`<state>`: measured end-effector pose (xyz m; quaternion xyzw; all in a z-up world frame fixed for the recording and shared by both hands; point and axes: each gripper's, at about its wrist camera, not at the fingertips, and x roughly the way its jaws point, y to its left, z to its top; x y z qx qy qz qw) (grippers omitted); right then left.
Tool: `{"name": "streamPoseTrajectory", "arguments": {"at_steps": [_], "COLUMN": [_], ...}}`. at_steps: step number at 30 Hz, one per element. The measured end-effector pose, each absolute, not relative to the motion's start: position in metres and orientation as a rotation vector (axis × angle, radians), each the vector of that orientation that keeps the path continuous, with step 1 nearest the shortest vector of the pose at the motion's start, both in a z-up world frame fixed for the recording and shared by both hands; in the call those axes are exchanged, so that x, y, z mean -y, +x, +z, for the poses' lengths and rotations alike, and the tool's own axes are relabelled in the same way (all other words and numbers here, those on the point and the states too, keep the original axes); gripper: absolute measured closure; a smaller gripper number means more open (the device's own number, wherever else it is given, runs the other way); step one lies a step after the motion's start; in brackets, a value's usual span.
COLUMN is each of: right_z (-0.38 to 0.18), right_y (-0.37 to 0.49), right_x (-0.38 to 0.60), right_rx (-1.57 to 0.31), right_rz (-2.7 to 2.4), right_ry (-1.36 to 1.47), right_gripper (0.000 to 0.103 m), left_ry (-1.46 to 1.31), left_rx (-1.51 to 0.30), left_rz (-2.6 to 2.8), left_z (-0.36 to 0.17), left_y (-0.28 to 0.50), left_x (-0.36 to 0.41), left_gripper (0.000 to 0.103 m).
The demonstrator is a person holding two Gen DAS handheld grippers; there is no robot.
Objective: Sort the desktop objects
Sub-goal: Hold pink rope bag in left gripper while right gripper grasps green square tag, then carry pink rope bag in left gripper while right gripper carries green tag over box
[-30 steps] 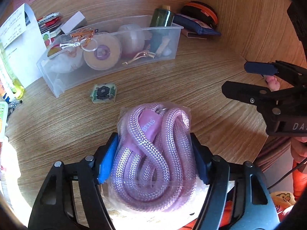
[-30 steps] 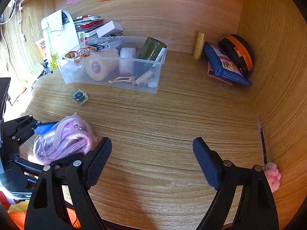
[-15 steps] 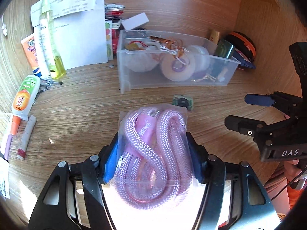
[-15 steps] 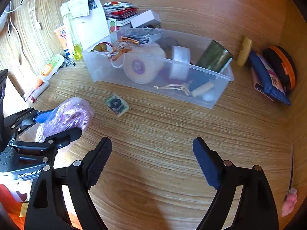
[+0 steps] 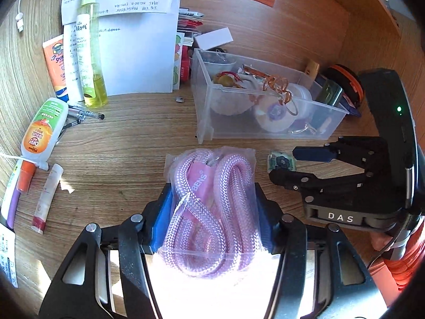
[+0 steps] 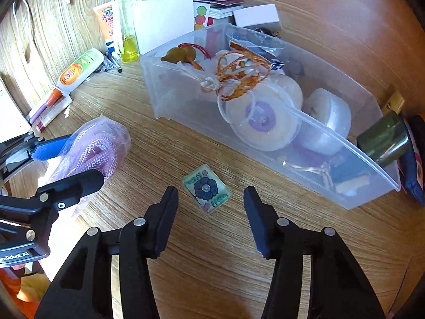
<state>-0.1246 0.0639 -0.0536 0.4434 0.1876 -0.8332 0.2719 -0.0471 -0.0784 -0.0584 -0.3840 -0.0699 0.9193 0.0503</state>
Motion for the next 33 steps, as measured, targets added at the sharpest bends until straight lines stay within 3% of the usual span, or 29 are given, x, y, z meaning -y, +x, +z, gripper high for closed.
{"name": "streamPoseTrajectory", "arguments": {"at_steps": [4, 12, 33], "right_z": [-0.057, -0.051, 0.023], "right_y": [-0.128, -0.117, -0.114], "right_x": [-0.057, -0.057, -0.127], "right_rx": [-0.515, -0.530, -0.350], "right_rz": [-2.228, -2.245, -2.479], "right_ry": [1.190, 1.127, 0.921], "right_gripper": [0.066, 0.067, 0.067], "left_ry": [-1.155, -1.131, -0.902], "left_rx": [0.248, 0.275, 0.224], "left_rz": [2.793, 2.815, 2.782], "left_z": [-0.056, -0.047, 0.019], "left_y": [-0.047, -0.046, -0.066], "left_x": [0.083, 0.083, 0.036], "left_gripper": [0.047, 0.047, 0.047]}}
